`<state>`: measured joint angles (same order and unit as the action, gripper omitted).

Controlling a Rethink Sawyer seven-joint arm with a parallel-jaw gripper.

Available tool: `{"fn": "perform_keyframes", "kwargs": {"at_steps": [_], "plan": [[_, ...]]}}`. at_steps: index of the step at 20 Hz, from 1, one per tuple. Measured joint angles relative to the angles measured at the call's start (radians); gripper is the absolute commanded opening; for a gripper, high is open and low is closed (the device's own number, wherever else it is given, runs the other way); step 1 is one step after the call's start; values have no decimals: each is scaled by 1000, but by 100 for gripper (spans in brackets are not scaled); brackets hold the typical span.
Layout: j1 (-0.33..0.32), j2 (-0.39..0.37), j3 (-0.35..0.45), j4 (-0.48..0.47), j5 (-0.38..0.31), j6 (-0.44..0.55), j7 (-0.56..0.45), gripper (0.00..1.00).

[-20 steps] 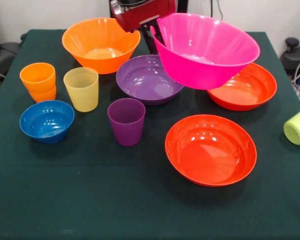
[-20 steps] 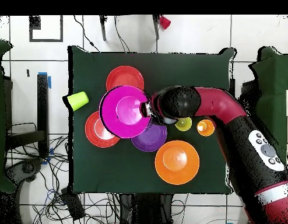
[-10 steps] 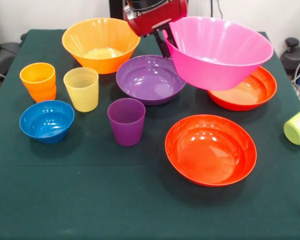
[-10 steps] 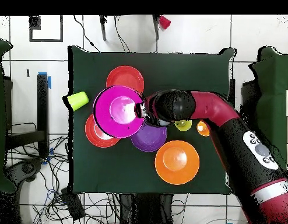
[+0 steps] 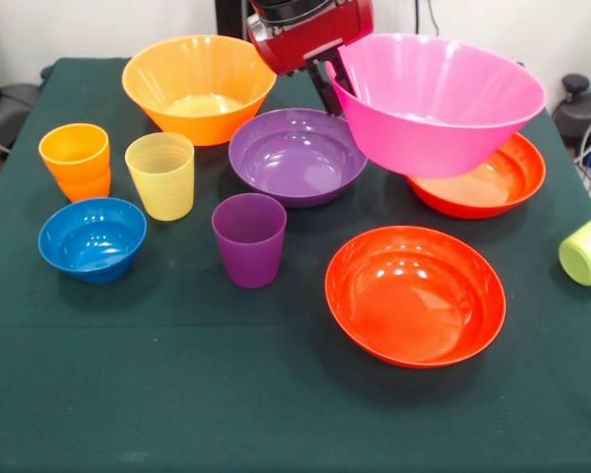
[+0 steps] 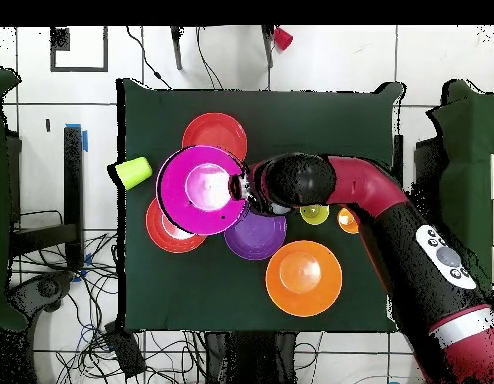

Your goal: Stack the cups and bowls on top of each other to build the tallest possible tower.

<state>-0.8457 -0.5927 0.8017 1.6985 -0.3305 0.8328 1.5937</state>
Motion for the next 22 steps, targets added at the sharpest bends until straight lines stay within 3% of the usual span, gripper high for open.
{"fn": "perform_keyframes", "kwargs": {"at_steps": [22], "plan": [[-9, -22, -7, 2, 19, -1, 0, 0]]}}
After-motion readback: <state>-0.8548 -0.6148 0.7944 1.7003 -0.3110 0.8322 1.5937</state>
